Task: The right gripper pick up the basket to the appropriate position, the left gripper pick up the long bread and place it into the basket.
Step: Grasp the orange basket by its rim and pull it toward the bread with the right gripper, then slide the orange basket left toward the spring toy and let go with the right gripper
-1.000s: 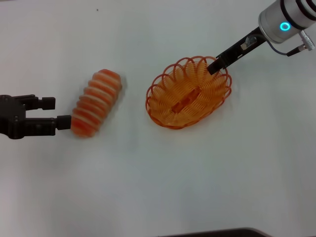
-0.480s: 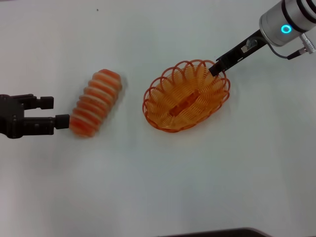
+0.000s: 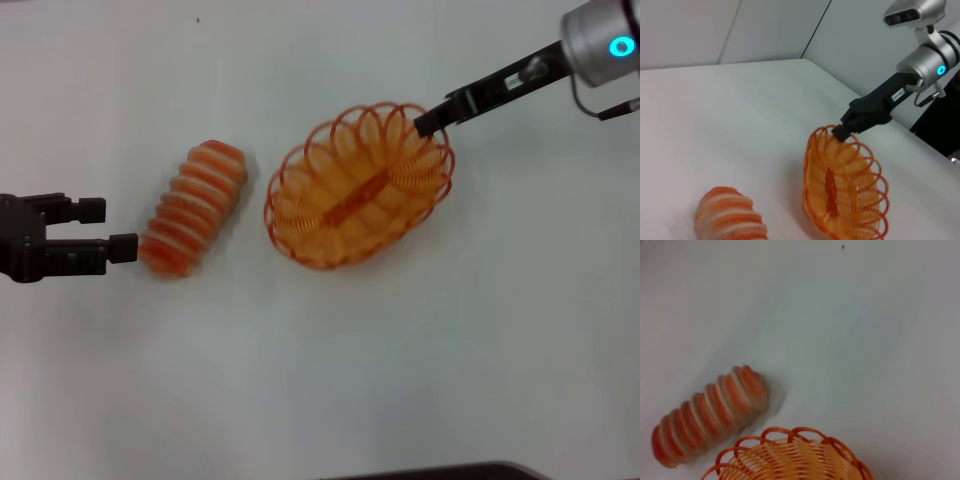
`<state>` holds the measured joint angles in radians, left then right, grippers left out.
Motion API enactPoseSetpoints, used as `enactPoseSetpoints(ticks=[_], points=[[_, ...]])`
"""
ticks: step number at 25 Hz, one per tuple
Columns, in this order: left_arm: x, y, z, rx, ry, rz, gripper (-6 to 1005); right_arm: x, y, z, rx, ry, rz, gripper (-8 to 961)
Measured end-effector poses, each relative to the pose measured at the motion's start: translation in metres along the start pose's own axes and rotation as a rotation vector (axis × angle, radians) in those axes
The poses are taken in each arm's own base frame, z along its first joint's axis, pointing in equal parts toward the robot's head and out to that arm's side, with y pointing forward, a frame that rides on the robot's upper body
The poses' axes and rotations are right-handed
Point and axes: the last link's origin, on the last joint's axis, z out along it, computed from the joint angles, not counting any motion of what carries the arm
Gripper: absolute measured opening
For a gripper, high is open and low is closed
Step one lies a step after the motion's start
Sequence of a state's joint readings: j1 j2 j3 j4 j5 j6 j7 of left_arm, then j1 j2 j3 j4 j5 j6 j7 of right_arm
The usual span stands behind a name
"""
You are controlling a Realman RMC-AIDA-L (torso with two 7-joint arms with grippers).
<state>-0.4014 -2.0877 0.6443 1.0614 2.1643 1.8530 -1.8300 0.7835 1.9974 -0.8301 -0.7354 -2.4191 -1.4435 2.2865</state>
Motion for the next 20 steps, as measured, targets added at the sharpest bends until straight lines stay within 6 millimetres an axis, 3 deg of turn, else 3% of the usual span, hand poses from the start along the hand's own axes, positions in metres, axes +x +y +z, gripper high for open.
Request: enactPoseSetpoints(ticks=[4, 8, 20], points=[[0.0, 0.0, 0.0, 0.001, 0.001, 0.0, 863, 0.009, -0.011, -0.023, -0.081, -0.142, 0.108, 47], [0.001, 0.0, 0.001, 0.0, 0.002, 0.001, 863, 0.024, -0.022, -0.032, -0.124, -0.234, 0.211, 47], [0.002, 0.0, 0.002, -0.002, 0.003, 0.005, 863, 0.062, -0.039, 0.002, -0.092, -0.336, 0.45, 46]])
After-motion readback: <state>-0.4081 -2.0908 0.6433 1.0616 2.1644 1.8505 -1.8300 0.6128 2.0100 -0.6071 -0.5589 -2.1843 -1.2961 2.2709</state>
